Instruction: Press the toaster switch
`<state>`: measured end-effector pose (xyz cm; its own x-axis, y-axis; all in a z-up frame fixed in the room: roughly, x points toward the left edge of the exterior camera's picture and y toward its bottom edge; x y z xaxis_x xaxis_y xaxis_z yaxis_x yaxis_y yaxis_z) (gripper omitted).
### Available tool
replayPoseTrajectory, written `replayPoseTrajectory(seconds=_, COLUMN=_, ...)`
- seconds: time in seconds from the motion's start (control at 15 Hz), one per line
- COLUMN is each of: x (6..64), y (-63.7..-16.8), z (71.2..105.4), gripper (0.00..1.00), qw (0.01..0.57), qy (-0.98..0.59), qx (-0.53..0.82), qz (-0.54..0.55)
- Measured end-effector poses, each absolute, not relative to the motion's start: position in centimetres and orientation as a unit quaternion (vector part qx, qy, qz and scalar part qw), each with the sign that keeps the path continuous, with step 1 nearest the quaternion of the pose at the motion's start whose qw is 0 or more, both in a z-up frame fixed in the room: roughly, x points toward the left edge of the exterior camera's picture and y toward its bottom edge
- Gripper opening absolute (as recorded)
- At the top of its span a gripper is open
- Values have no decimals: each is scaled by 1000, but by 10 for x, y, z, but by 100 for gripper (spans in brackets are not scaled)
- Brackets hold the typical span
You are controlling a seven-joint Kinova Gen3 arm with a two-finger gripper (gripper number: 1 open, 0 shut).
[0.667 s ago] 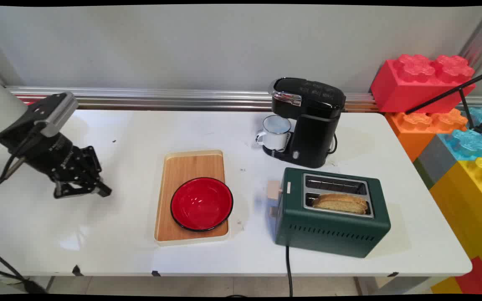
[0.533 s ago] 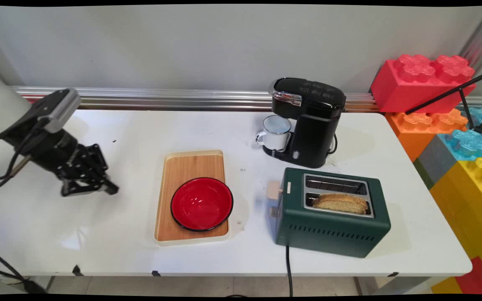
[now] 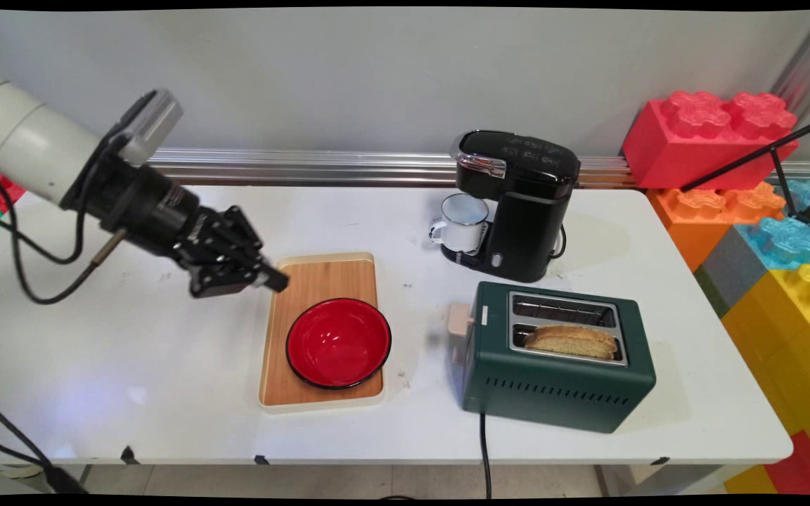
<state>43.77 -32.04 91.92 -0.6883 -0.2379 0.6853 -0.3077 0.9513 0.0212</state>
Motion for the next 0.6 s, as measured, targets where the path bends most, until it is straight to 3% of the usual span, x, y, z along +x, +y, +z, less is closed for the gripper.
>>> replayPoseTrajectory(seconds=0.6, x=400, y=-342, z=902, gripper=0, qw=437, qy=-891, qx=102, qz=66)
